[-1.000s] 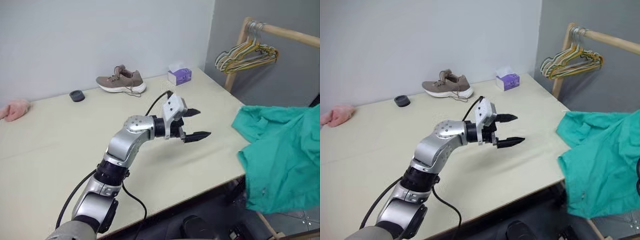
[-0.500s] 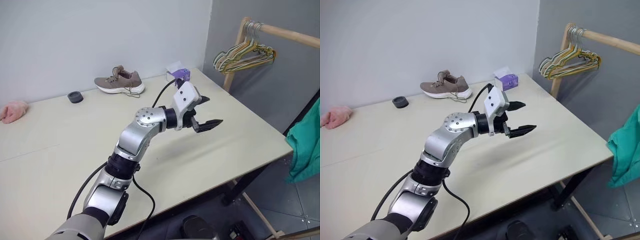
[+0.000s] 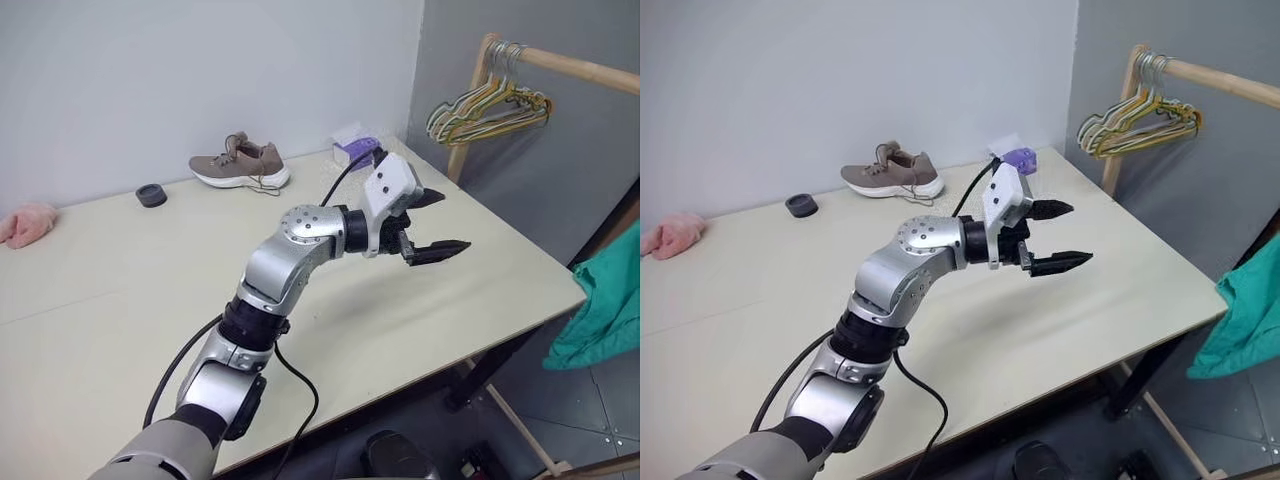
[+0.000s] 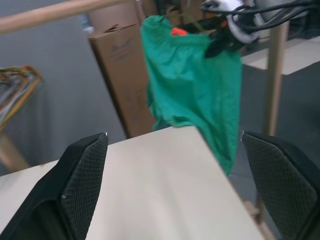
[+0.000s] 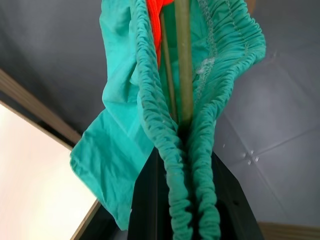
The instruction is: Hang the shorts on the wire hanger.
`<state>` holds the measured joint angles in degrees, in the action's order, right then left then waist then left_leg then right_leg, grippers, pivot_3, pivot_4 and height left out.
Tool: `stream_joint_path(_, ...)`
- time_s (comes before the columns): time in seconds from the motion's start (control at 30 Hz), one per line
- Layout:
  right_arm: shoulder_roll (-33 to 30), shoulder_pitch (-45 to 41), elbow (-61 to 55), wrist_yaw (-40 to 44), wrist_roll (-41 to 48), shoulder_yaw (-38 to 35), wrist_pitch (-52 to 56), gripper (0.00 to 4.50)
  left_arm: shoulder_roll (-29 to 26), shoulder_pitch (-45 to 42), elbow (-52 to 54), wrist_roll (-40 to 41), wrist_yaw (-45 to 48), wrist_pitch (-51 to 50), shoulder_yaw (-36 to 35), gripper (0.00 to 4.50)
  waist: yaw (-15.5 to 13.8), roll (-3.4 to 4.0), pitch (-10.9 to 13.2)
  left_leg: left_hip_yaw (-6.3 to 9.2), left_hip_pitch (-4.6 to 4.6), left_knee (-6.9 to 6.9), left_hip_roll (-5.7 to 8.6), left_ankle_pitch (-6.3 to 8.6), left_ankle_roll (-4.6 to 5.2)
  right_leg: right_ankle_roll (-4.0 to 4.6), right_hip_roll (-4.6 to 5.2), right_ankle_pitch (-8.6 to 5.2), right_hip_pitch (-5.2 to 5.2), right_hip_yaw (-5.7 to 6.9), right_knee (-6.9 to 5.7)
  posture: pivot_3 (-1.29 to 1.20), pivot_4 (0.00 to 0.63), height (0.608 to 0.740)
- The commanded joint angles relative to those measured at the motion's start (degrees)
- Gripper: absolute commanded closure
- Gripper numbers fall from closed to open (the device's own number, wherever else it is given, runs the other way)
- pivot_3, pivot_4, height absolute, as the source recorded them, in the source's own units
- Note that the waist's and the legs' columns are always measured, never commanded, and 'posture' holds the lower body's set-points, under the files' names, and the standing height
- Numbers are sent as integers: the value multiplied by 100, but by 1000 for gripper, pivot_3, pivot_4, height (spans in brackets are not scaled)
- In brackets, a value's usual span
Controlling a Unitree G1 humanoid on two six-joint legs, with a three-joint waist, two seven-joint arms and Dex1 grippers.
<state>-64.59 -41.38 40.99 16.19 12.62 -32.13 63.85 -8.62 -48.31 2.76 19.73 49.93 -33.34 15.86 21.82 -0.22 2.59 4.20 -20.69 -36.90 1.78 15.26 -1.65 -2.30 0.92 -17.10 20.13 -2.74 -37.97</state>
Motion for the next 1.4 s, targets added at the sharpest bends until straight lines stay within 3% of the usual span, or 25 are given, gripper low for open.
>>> stream_joint_path(0.03,-213,-248,152,37,6,83,-139,4500,-1,-255,215,218,244,-53,-6,14,3,0,0,-1,0,0,1,0,0,-1,0,0,-1,1,0,-393,1,740)
stream_joint_path(0.2,-204,-434,351,51,96,63,-149,4500,18,-382,147,228,342,-13,24,14,8,-1,1,-1,2,0,1,0,0,-1,1,-1,-5,2,3,-389,5,740)
stream_joint_path(0.43,-92,-465,-35,-180,396,-509,-139,2232,45,-414,117,240,411,-7,52,0,4,1,1,0,2,-1,6,0,0,-5,6,-2,-7,2,3,-391,3,740)
stream_joint_path(0.63,303,-202,-1178,-722,487,-1128,-339,83,-15,-348,87,204,455,11,82,0,0,2,1,6,2,-1,7,0,0,-9,7,-3,-7,0,3,-391,0,740)
stream_joint_path(0.83,611,187,-2357,-1028,175,-878,-1550,32,-69,-296,48,194,491,16,108,0,-15,16,-1,12,1,-3,15,0,0,-20,16,-3,-6,-6,1,-384,0,740)
stream_joint_path(1.0,658,315,-2661,-1309,-203,-595,-2505,32,-151,-207,41,155,498,37,150,0,-24,32,-2,14,2,-4,24,0,0,-30,25,-6,-6,-9,0,-378,0,740)
stream_joint_path(1.23,916,310,-2702,-1556,-58,-745,-1996,32,-261,-98,105,136,473,23,179,0,-101,47,-1,15,3,-9,35,-1,4,-37,34,-6,-10,-15,-3,-368,0,740)
stream_joint_path(1.4,1319,556,-3583,-964,194,-463,-2542,32,-371,24,150,65,382,59,153,0,-118,55,-5,15,7,-9,38,-1,5,-40,35,-5,-12,-20,-5,-363,0,740)
